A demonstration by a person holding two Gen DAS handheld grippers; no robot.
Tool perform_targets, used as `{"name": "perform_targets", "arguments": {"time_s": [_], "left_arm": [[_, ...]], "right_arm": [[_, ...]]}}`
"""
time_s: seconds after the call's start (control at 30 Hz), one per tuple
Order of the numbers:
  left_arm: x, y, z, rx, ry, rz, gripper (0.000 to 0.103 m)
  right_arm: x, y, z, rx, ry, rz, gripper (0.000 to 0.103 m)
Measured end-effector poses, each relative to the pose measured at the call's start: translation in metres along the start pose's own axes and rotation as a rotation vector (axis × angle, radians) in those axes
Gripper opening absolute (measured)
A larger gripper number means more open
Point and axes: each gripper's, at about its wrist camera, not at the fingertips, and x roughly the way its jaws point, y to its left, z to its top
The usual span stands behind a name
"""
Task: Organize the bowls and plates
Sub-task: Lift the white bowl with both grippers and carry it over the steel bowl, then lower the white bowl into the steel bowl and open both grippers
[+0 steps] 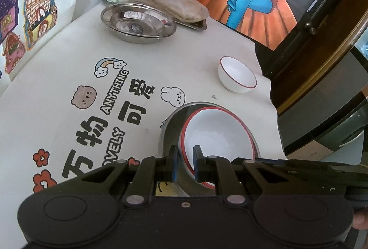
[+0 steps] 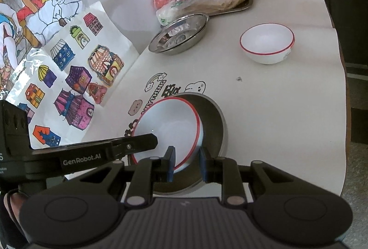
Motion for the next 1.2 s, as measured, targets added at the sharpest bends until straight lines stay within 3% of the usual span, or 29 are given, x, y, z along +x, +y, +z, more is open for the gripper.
{"name": "perform_targets", "arguments": {"time_s": [0.7, 1.2], "left_arm": [[0.006, -0.005, 0.006, 0.023, 0.048, 0.028, 0.014], [0.006, -0.006, 0.006, 0.022, 0.059, 0.016, 0.015]], "right_arm": [[0.005, 0.008, 0.008, -0.081, 0.086, -0.046, 0.032], [0.005, 0.009, 0.007, -0.097, 0.078, -0.047, 0.035]]}}
